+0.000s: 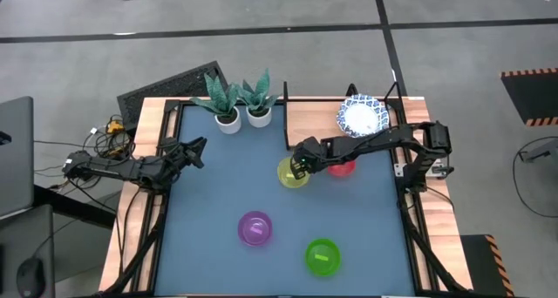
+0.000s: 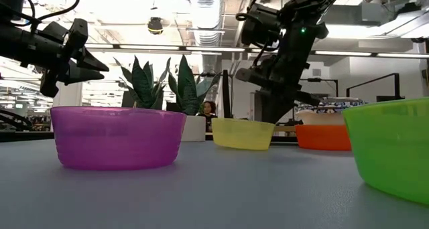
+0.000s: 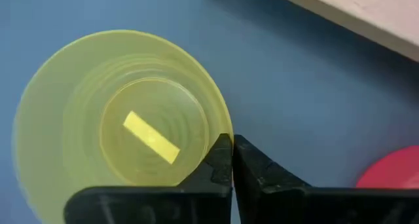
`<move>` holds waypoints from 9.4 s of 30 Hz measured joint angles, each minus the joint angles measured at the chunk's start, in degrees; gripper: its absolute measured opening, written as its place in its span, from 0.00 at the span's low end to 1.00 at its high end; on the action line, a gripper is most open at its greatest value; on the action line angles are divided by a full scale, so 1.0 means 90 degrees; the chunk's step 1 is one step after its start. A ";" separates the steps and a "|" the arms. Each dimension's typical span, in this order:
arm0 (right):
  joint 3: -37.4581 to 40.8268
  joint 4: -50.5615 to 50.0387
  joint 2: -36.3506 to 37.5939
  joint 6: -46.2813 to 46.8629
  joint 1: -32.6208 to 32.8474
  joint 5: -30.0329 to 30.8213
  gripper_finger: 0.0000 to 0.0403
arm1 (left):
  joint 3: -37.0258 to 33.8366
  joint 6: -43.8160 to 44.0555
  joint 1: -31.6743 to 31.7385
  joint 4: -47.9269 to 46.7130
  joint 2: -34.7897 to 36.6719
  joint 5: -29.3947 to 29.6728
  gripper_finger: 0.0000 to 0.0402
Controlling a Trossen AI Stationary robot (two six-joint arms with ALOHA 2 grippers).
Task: Place and stack bowls onto a shelf
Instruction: Put the yellow bowl on the shelf, then stack the red bowl on the yellow bowl on the shelf, then stack the green bowl on the red bowl on the shelf
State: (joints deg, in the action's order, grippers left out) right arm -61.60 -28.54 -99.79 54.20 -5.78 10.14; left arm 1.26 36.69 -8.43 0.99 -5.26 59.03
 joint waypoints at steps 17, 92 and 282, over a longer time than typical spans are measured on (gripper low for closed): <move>-0.0934 -0.2195 0.1404 -0.0344 -0.0768 0.0140 0.05 | 0.0000 0.0004 0.0001 0.0000 0.0000 0.0003 0.24; 0.0722 -0.2426 0.1792 -0.1673 0.0625 0.0043 0.50 | 0.0000 -0.0345 0.0002 0.0000 0.0000 0.0011 0.24; -0.0714 -0.1673 0.0851 -0.1667 0.3827 -0.1306 0.53 | 0.0000 -0.0723 0.0002 -0.0002 0.0000 0.0014 0.24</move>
State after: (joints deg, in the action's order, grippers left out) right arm -68.03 -43.60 -92.13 39.20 28.67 -1.61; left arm 1.26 30.18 -8.41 0.97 -5.26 59.16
